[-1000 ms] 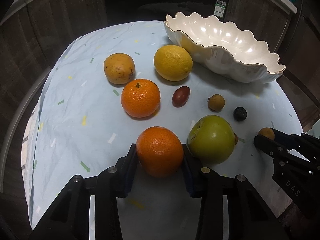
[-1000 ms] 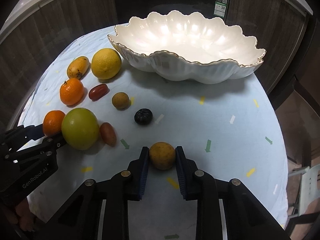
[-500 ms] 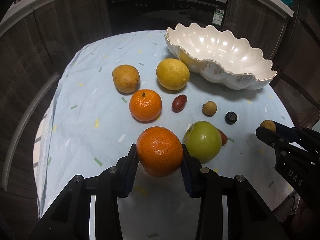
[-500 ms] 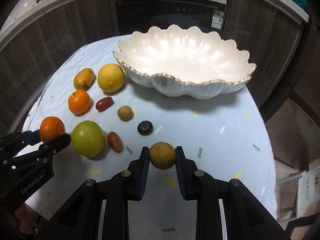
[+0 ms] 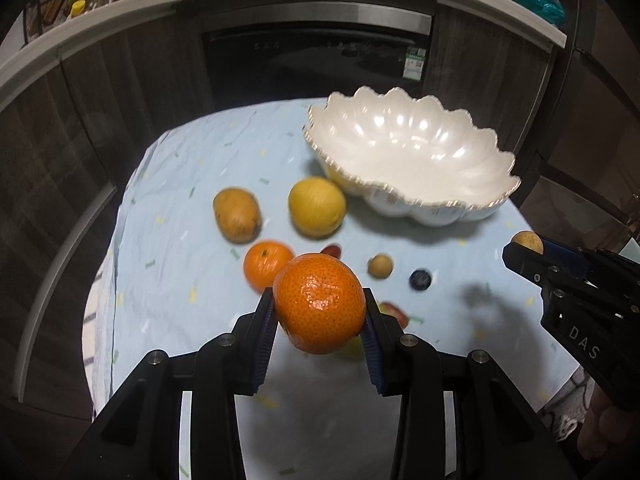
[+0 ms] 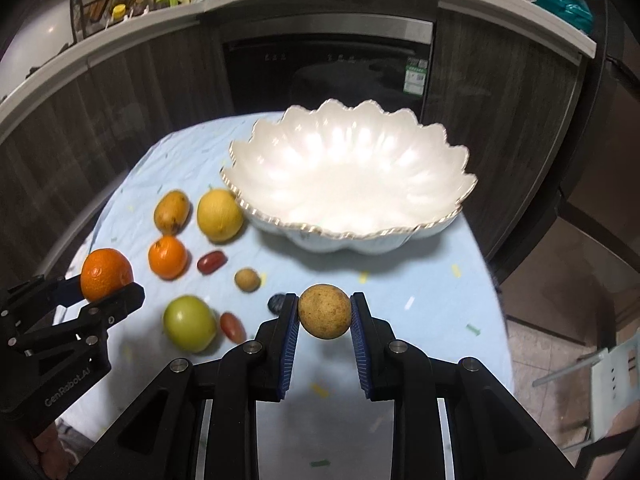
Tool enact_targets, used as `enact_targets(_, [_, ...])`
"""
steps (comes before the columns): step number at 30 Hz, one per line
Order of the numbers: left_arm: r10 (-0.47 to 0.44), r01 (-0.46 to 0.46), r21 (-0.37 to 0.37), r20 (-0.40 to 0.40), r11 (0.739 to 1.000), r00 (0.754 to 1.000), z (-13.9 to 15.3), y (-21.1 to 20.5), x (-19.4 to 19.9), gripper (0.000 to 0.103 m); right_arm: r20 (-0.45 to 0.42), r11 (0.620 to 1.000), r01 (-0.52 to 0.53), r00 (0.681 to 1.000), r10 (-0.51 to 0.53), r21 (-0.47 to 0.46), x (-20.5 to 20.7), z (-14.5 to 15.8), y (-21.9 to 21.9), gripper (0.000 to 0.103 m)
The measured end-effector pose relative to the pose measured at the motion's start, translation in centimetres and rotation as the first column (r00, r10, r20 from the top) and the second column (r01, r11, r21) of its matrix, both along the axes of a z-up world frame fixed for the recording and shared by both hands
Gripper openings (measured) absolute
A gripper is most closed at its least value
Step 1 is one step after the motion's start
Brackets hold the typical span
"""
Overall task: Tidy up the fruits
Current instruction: 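Carry the mandarin and brown fruit over the white bowl with both tools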
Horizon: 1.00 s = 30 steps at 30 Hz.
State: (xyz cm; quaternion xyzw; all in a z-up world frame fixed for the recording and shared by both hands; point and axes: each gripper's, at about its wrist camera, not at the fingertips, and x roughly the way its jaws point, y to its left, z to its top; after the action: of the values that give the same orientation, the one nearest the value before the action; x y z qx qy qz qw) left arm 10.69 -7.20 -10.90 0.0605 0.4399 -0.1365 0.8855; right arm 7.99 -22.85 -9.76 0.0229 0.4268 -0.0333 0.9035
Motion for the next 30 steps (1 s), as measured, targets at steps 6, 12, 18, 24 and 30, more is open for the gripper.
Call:
enact_targets(6, [-0.036,0.036,-0.010,0.013,0.999,0.999,1.6,-2.1,1.7,0.039,0.035,0.999,0.033,0.999,-0.033,0.007,1.4,1.7,-2.0,0.027])
enact_targets(12, [-0.066,0.067,-0.019,0.022,0.998,0.998,2.4,-4.3,3.8,0.039,0.058,0.999,0.054,0.997,-0.054,0.010,3.2,2.8,-3.6,0.027])
enact_targets(18, [-0.081,0.082,-0.029,0.032,0.996,0.996,2.8,-5.8,6.3,0.039,0.048,0.997,0.077,0.996,-0.078,0.012,5.0,2.8,-5.1,0.027])
enact_targets(24, [-0.089,0.090,-0.029,0.037,0.996,0.995,2.8,-7.1,8.9,0.039,0.025,0.995,0.104,0.994,-0.104,0.006,6.9,2.1,-6.9,0.027])
enact_targets(30, [-0.109,0.109,-0.028,0.012,0.994,0.994,1.7,-8.3,10.6,0.039,0.003,0.992,0.123,0.992,-0.123,0.008,8.4,1.3,-8.2,0.027])
